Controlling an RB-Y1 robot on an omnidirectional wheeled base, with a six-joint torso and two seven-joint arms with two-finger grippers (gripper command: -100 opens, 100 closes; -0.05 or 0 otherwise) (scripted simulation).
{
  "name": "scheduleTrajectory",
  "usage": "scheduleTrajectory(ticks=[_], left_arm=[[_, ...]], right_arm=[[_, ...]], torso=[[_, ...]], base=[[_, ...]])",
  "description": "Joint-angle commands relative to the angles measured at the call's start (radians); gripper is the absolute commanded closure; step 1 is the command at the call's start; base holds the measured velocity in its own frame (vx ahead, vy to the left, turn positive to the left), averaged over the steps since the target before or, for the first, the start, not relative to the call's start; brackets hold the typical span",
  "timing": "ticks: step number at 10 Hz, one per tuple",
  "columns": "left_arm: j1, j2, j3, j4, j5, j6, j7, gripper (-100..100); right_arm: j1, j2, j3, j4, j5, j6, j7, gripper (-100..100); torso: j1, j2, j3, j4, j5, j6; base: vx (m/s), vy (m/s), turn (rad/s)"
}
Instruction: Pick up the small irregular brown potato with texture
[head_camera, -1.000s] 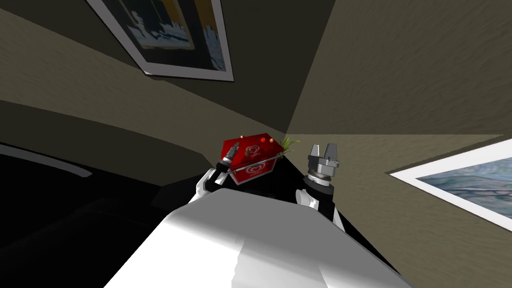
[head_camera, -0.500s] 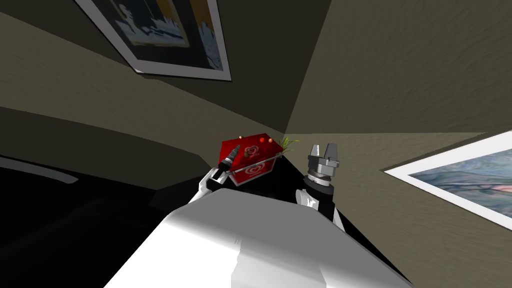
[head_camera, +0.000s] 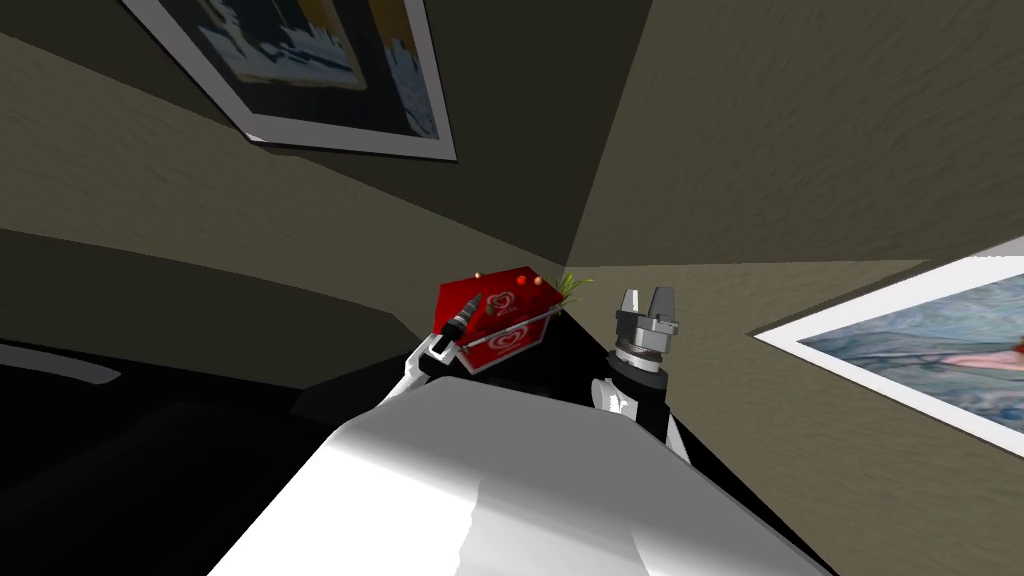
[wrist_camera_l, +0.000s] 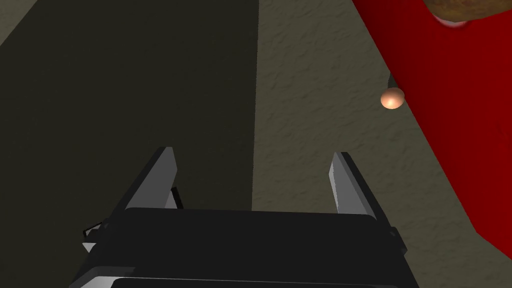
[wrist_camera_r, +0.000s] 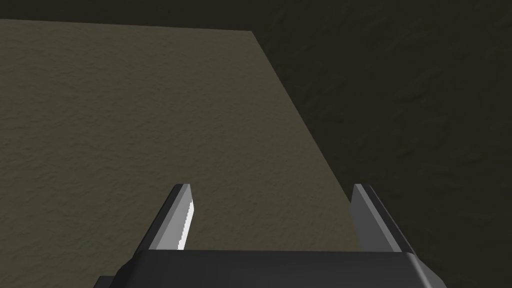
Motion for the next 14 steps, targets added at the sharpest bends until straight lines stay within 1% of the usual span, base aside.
scheduleTrajectory(ticks=[1, 5, 8, 12, 14], left_arm=[[-0.023, 0.012, 0.002, 0.050, 0.003, 0.044, -0.001, -100], [-0.078, 0.006, -0.001, 0.162, 0.002, 0.145, -0.017, -100], [-0.114, -0.003, -0.003, 0.231, 0.003, 0.210, -0.029, -100], [-0.146, -0.019, -0.008, 0.299, 0.006, 0.271, -0.040, -100], [-0.157, -0.033, -0.017, 0.332, 0.008, 0.297, -0.046, -100]], right_arm=[[0.000, 0.000, 0.000, 0.000, 0.000, 0.000, 0.000, 0], [0.000, 0.000, 0.000, 0.000, 0.000, 0.000, 0.000, 0], [0.000, 0.000, 0.000, 0.000, 0.000, 0.000, 0.000, 0], [0.000, 0.000, 0.000, 0.000, 0.000, 0.000, 0.000, 0], [0.000, 0.000, 0.000, 0.000, 0.000, 0.000, 0.000, 0]], torso=[[0.000, 0.000, 0.000, 0.000, 0.000, 0.000], [0.000, 0.000, 0.000, 0.000, 0.000, 0.000], [-0.001, 0.001, 0.000, 0.000, 0.000, 0.000], [-0.002, 0.000, 0.000, 0.000, 0.000, 0.000], [-0.003, 0.000, 0.000, 0.000, -0.001, 0.000]], base=[[0.008, 0.012, -0.091], [0.003, 0.009, -0.090], [0.003, 0.001, -0.086], [0.009, -0.014, -0.071], [0.032, -0.042, -0.095]])
